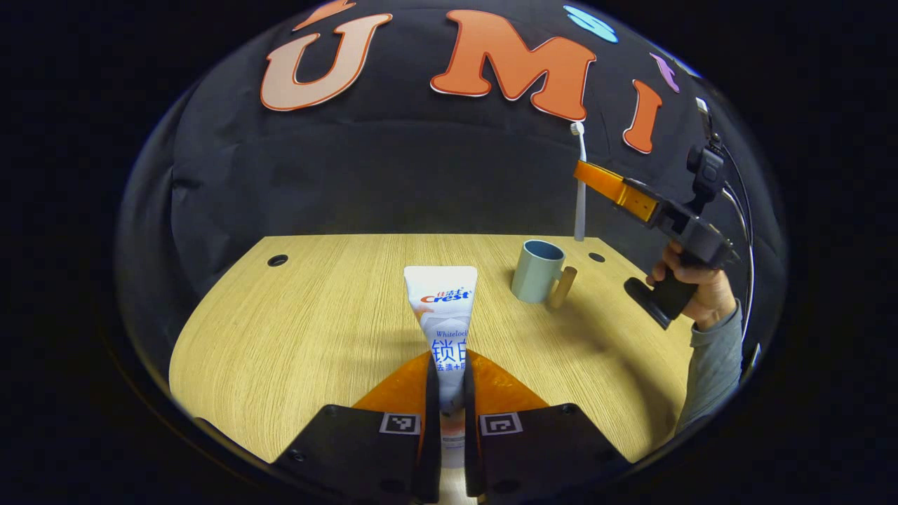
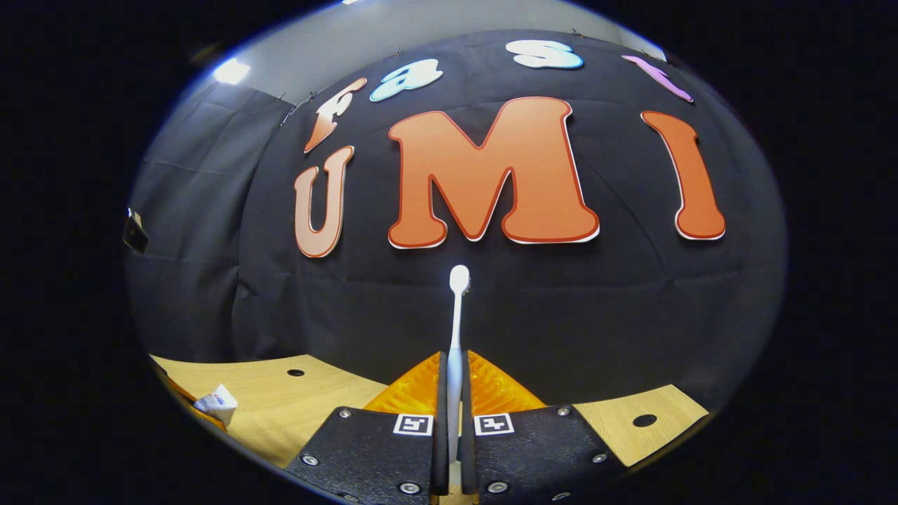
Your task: Put the toothbrush and toothpaste on the desktop into the cup, then pick up the cup and place it on the coaster on the desktop.
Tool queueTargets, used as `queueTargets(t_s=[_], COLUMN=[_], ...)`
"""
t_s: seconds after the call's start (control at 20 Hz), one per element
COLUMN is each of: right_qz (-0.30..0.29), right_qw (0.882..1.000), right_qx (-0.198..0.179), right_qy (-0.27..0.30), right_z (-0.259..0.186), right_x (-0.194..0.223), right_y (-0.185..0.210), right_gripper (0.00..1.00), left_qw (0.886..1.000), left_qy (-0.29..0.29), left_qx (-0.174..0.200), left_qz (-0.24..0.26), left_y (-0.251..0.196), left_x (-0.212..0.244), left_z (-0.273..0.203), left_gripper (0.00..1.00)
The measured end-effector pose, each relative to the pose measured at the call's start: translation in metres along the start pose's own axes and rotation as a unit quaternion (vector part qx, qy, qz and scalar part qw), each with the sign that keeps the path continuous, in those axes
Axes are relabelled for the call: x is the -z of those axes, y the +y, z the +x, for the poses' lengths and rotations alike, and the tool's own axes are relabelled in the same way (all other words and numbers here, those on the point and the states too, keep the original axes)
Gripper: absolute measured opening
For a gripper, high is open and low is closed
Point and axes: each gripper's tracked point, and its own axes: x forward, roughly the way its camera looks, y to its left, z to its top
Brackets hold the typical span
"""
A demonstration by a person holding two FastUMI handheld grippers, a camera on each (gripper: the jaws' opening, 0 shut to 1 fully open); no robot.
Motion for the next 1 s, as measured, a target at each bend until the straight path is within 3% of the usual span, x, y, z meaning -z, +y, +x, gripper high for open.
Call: queueTargets(t_s=[0.25, 0.5, 0.65, 0.85, 1.0], right_qz=[0.015, 0.030, 0.048, 0.028, 0.047], right_qw=[0.999, 0.999, 0.998, 0.999, 0.999], right_qx=[-0.006, 0.001, -0.014, 0.003, 0.008], right_qy=[-0.035, -0.033, -0.036, -0.023, 0.002], right_z=[0.019, 0.029, 0.033, 0.037, 0.034], right_x=[0.015, 0.037, 0.045, 0.065, 0.083], right_y=[-0.009, -0.024, -0.019, -0.030, -0.036], right_gripper=[0.07, 0.07, 0.09, 0.08, 0.09], left_qw=[1.000, 1.000, 1.000, 1.000, 1.000], left_qy=[0.001, -0.006, -0.006, -0.014, -0.020], left_qx=[-0.003, 0.000, 0.006, 0.003, 0.004], left_qz=[-0.007, -0.008, -0.011, -0.012, -0.013], left_y=[0.001, 0.000, -0.001, -0.002, -0.001], left_x=[0.000, -0.001, -0.002, -0.010, -0.021], left_z=[0.002, 0.006, 0.005, 0.001, -0.010], left_gripper=[0.17, 0.17, 0.17, 0.17, 0.17])
